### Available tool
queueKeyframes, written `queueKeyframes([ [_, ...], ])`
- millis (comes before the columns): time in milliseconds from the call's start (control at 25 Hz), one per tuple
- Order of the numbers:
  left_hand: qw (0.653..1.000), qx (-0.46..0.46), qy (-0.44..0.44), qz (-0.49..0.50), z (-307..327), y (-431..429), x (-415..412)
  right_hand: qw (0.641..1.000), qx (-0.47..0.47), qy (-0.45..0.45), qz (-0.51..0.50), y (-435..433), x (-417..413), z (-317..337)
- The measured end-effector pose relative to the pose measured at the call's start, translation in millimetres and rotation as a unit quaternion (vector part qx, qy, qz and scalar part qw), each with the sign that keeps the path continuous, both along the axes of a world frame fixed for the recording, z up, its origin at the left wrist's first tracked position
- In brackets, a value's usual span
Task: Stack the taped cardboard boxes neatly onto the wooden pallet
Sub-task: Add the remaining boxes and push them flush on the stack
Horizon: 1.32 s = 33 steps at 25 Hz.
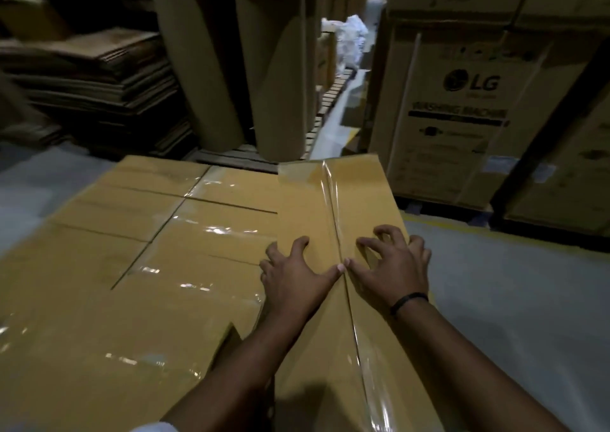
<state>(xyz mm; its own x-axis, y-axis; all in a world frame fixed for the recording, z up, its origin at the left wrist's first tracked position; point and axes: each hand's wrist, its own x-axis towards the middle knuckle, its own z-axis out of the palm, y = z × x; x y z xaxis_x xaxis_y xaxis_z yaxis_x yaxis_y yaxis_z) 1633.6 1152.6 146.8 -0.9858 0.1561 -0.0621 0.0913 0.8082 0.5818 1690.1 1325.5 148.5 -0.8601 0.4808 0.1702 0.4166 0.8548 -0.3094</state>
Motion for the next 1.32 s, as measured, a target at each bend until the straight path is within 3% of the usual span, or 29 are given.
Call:
queueKeyframes([
  [520,0.978,0.013,-0.015,0.206,-32,-42,-123,0.977,0.008,0.014,0.211,-32,-202,-28],
  [880,0.932,0.032,-0.053,0.357,-65,-90,-183,0.931,0.012,-0.014,0.366,-95,-320,-60],
  [1040,0.887,0.046,-0.079,0.453,-78,-105,-212,0.887,-0.003,-0.047,0.46,-127,-377,-86],
  [1320,0.817,0.035,-0.123,0.562,-105,-125,-237,0.777,-0.005,-0.143,0.613,-174,-444,-116],
])
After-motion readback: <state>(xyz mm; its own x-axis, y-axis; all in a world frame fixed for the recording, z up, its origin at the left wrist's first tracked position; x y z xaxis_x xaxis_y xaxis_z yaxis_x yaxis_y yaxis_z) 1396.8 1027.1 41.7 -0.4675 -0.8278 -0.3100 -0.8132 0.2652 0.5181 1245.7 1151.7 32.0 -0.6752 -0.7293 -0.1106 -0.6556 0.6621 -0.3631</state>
